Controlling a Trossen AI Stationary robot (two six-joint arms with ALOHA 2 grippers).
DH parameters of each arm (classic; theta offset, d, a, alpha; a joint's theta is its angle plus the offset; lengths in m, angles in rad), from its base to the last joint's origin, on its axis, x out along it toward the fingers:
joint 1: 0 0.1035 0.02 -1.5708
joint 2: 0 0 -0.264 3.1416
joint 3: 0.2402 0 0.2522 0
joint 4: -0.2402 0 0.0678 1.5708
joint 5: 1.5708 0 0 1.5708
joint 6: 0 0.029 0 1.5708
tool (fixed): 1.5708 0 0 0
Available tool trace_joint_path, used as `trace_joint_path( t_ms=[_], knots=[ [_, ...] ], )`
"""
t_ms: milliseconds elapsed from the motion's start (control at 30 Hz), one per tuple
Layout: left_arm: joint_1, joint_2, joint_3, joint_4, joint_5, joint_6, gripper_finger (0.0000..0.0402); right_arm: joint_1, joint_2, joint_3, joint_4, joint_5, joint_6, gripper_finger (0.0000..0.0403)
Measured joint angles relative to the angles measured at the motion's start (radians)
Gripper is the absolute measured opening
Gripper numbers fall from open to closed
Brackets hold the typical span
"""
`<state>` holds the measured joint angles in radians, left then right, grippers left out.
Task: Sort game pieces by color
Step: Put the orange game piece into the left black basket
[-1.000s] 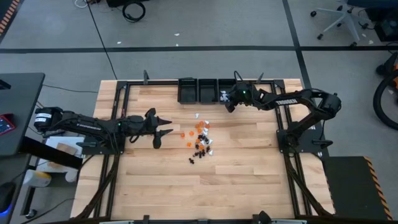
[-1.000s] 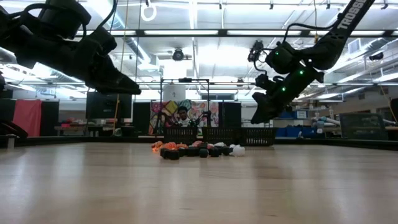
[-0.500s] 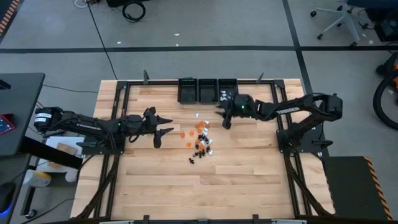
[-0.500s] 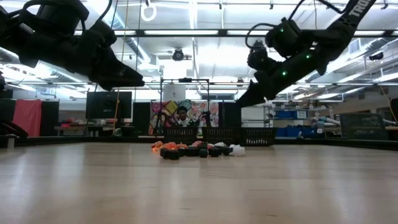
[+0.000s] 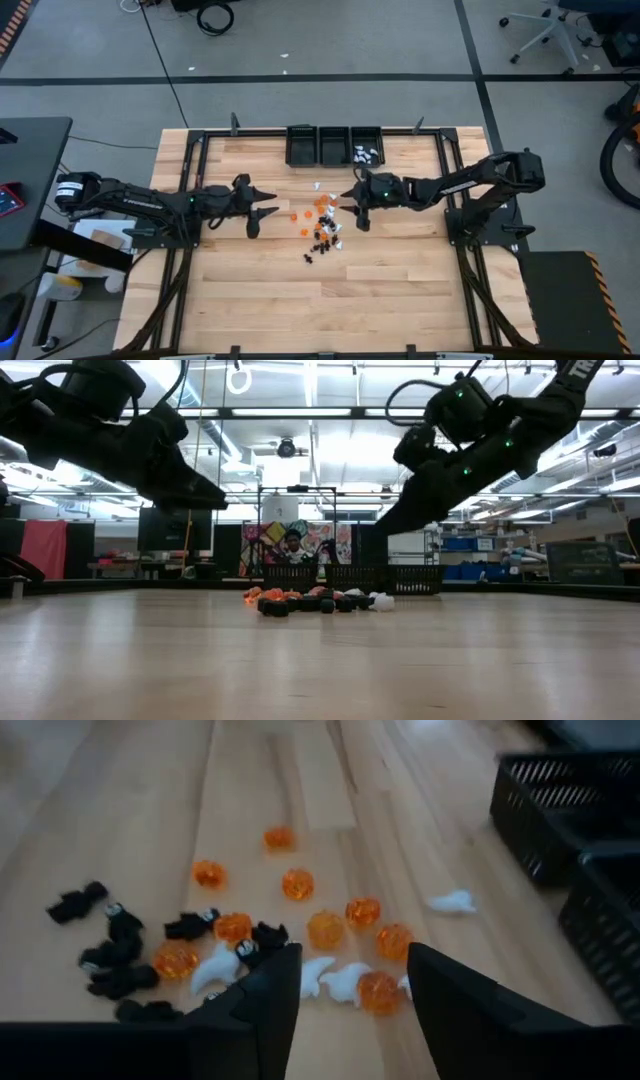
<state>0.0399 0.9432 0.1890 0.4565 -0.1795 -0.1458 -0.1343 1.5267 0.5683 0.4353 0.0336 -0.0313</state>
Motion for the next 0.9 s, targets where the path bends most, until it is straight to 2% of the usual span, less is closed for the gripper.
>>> trace_joint_path(
  t_ms=[267,467,900],
  knots=[
    [0.0,0.0,0.0,-0.045,0.0,-0.016,0.0167,0.01,0.188,0.075,0.014,0.042,-0.002,0.0211],
    [0.0,0.0,0.0,-0.026,0.0,-0.016,0.0167,-0.022,0.22,0.079,0.013,0.09,-0.015,0.0209],
    [0.003,0.0,0.0,-0.002,0.0,-0.006,0.0167,-0.091,0.368,0.08,0.228,-0.007,-0.05,0.021]
  ],
)
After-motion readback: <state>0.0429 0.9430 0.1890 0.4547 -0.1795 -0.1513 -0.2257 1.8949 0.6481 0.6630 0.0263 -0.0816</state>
